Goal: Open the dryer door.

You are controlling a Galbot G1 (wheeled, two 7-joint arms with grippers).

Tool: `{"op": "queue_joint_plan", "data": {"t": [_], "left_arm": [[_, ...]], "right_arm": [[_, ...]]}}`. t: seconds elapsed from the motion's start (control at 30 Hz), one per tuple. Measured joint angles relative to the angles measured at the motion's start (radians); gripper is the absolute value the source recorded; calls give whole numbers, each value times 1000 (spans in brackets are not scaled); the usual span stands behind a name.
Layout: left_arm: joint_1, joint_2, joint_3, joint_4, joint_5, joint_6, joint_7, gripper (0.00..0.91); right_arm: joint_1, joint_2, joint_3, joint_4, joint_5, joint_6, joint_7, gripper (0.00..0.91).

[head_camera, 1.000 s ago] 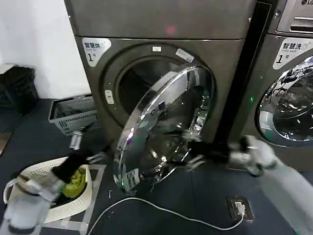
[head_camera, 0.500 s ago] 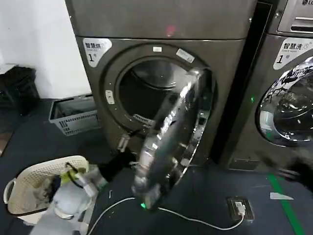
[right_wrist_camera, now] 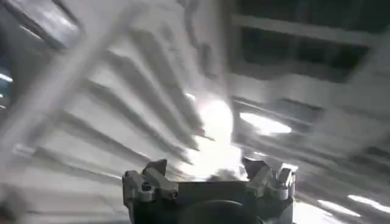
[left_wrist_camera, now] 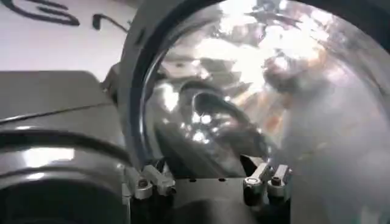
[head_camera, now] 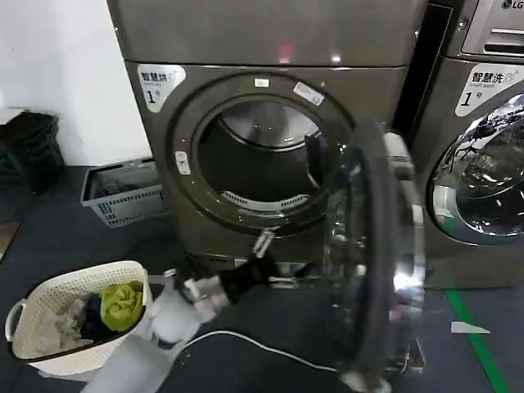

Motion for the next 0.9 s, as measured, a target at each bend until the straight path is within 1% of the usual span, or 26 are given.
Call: {"op": "queue_joint_plan", "data": {"t": [0.07, 0.1, 0.17, 0.23, 0.33, 0.43, 0.53, 0.73, 0.9], "left_arm": [[-40, -21, 47, 25, 2, 2, 0, 907], [-61, -32, 68, 39, 4, 2, 0, 907], [-103, -62, 112, 74, 8, 6, 0, 907], [-140, -96, 152, 108, 13, 9, 0, 907], [-189, -149, 203, 163, 18, 12, 1, 907], [-239, -208, 250, 228, 23, 12, 1, 907], [-285, -266, 293, 296, 26, 14, 1, 907], [-365, -373, 348, 419, 31, 15, 1, 907], [-400, -437, 368, 476, 40, 23, 1, 907]], "right_arm": [[1, 19, 45, -32, -33, 1, 40, 907], [3, 31, 71, -53, -51, 14, 59, 907], [3, 53, 103, -80, -60, 36, 82, 907], [8, 74, 131, -99, -63, 46, 94, 907], [17, 95, 158, -108, -74, 45, 108, 907], [20, 100, 178, -122, -85, 32, 117, 907], [19, 100, 203, -139, -94, 31, 129, 907], [9, 104, 234, -168, -89, 43, 142, 907], [5, 104, 238, -171, -63, 59, 134, 907]]}}
